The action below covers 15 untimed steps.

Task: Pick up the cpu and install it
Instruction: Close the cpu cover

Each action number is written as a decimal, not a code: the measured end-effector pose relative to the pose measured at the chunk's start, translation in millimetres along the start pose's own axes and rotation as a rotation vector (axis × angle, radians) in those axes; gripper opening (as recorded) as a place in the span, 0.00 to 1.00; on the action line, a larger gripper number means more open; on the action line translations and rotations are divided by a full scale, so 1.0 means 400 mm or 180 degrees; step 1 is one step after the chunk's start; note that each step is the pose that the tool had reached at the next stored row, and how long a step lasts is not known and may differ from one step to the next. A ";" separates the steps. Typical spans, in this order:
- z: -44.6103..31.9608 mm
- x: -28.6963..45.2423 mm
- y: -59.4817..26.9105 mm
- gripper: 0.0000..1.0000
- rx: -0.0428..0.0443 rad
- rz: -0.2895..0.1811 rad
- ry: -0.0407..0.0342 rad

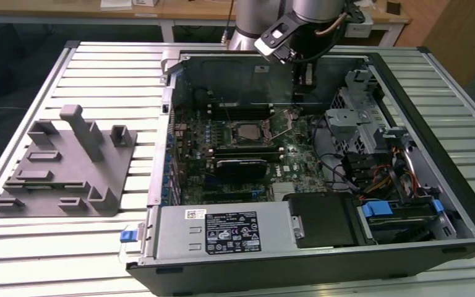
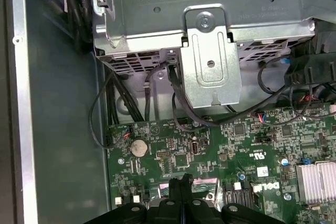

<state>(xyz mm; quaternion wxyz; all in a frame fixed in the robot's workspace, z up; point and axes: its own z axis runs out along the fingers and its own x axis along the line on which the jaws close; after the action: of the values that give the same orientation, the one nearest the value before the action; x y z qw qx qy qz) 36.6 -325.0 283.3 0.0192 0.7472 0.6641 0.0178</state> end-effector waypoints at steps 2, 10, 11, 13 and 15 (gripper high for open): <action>0.003 0.001 0.003 0.11 0.0000 0.0000 -0.0001; 0.021 0.002 0.007 0.11 0.0000 0.0000 -0.0001; 0.023 0.003 0.008 0.11 0.0000 0.0000 -0.0001; 0.026 0.003 0.011 0.11 0.0000 0.0000 -0.0001; 0.030 0.004 0.012 0.11 0.0000 0.0000 -0.0002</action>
<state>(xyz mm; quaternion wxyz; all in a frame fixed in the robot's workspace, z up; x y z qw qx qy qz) 42.1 -324.2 271.4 0.0194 0.7472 0.6640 0.0176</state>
